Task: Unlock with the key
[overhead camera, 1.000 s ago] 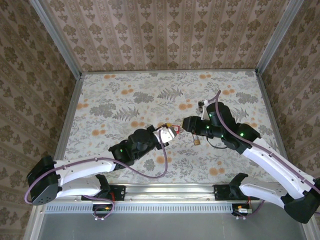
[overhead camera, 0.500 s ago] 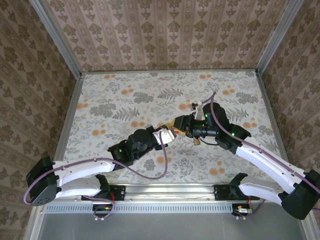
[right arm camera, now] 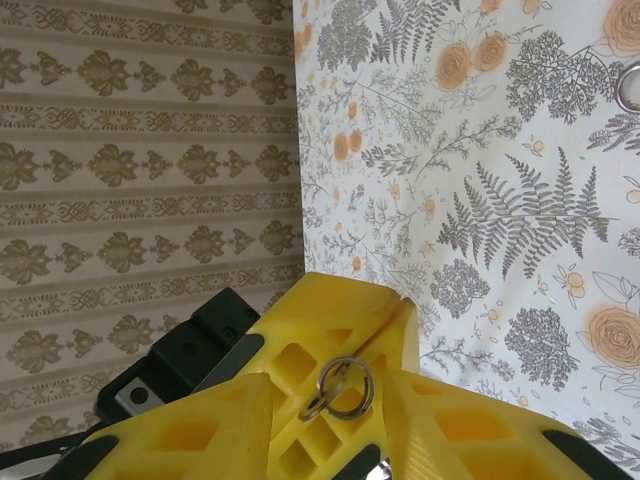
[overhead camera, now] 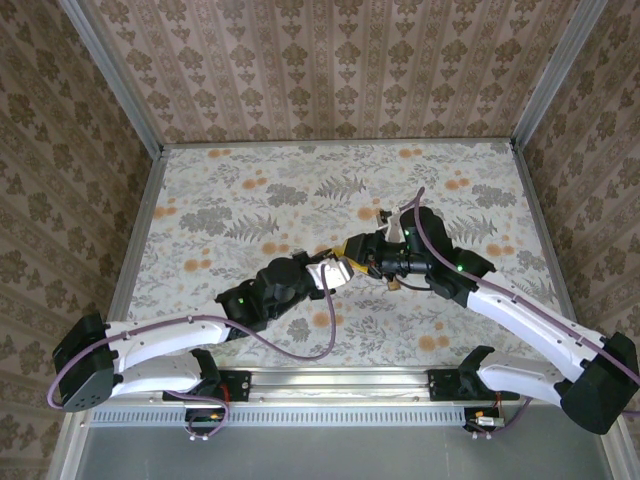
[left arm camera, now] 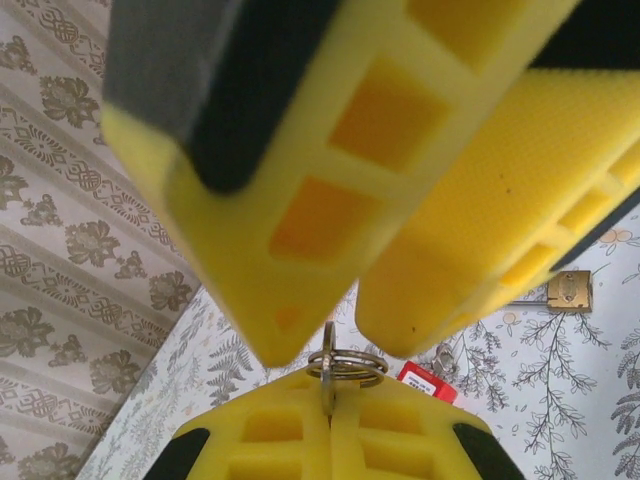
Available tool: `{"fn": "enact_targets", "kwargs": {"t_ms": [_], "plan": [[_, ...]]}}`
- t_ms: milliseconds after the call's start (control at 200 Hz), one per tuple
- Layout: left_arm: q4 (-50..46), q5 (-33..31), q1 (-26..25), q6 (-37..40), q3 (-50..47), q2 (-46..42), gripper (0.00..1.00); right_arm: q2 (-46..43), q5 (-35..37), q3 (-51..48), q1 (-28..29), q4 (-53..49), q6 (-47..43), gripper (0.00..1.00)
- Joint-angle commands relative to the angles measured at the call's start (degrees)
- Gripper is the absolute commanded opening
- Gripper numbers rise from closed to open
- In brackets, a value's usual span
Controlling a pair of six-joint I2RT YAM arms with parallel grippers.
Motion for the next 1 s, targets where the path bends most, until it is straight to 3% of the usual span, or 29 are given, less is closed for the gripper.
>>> {"fn": "enact_targets", "kwargs": {"t_ms": [0,540,995], "plan": [[-0.9,-0.6,0.0,1.6,2.0,0.4,0.0,1.1,-1.4,-1.0,0.5,1.3,2.0,0.35],[-1.9,-2.3,-0.8,6.0,2.4,3.0,0.0,2.5,-2.4,-1.3,0.5,2.3,1.8,0.13],[3.0,-7.8,-3.4,11.2,1.3,4.2,0.0,1.7,-2.1,-2.9,0.3,2.8,2.5,0.05]]}}
